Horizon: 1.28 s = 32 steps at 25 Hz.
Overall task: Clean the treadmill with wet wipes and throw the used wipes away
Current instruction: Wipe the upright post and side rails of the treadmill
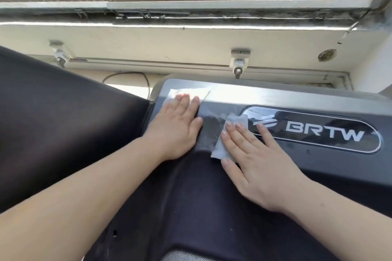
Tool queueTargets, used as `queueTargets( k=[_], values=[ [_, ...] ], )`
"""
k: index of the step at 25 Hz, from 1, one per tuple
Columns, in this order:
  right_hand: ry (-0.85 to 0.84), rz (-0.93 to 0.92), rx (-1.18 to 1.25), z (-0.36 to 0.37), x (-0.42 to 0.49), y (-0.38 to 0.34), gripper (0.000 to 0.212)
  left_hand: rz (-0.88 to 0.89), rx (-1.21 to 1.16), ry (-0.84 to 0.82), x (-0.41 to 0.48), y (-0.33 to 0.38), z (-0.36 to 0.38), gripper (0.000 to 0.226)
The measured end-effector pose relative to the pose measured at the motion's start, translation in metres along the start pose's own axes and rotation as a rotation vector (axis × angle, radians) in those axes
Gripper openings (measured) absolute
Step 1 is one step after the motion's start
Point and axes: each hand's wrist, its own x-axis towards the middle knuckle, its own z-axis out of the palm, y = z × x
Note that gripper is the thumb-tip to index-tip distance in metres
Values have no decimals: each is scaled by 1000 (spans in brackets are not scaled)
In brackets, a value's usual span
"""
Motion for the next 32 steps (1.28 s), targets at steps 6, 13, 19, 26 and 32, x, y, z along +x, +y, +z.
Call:
queueTargets(
  k=[6,13,19,26,32],
  values=[
    [-32,135,-24,-35,84,15,61,96,-22,0,5,31,4,62],
    [-95,342,37,-49,81,85,63,-174,3,66,78,5,-7,75],
    [-190,467,67,-66,72,120,61,212,-10,16,108,120,-12,68],
    [-127,447,63,-59,61,117,65,-114,60,19,85,2,-28,66],
    [-48,440,-8,-52,64,103,80,-264,39,-9,84,-14,-18,83]
  ],
)
